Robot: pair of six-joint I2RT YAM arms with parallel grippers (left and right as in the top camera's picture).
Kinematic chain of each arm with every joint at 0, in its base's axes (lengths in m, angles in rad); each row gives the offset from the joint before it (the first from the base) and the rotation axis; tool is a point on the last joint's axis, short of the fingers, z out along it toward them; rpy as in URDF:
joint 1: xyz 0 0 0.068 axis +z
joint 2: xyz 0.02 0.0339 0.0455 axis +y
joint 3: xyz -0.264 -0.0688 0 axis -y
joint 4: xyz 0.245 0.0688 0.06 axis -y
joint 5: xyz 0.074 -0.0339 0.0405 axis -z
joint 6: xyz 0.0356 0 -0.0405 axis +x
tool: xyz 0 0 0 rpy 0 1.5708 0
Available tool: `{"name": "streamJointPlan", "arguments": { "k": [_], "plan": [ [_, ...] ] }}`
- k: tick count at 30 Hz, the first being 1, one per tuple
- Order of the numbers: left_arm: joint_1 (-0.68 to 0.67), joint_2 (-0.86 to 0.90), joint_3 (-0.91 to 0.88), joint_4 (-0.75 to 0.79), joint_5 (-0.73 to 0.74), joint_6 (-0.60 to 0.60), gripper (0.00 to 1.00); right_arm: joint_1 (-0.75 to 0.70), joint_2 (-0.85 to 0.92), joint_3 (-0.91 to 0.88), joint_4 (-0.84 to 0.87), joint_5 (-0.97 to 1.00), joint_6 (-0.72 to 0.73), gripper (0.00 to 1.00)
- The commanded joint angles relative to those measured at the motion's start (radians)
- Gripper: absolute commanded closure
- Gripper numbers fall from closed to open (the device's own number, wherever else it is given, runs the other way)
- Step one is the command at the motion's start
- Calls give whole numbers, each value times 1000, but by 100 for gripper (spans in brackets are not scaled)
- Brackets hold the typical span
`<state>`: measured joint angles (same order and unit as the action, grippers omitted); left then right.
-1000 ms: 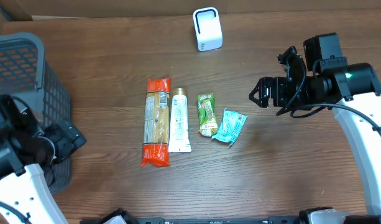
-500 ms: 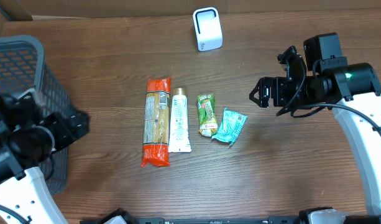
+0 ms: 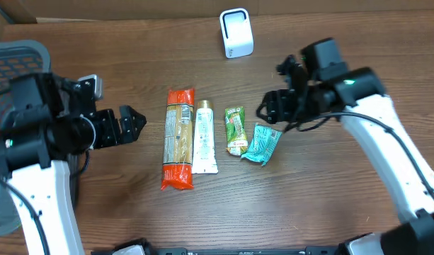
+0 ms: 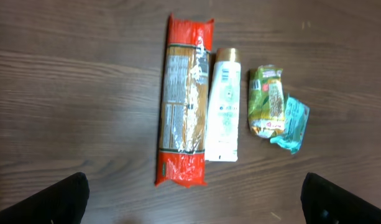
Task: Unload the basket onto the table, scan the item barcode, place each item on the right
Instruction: 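Move the right gripper down over the green snack pack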
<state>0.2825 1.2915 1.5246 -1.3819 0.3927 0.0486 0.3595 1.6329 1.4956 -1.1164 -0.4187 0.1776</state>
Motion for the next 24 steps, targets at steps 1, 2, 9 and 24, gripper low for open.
{"name": "streamJointPlan", "arguments": {
  "k": [1, 2, 9, 24],
  "plan": [
    [-3, 56, -8, 3, 16, 18, 0, 39, 64, -3, 22, 73, 81, 32],
    [-3, 71, -8, 2, 16, 14, 0, 48, 83, -3, 29, 83, 89, 34],
    [-5, 155, -8, 19, 15, 8, 0, 74, 217, -3, 76, 93, 135, 44],
    [-202, 160, -8, 111, -382, -173, 0, 119, 344, -4, 150, 117, 155, 47]
  ]
}}
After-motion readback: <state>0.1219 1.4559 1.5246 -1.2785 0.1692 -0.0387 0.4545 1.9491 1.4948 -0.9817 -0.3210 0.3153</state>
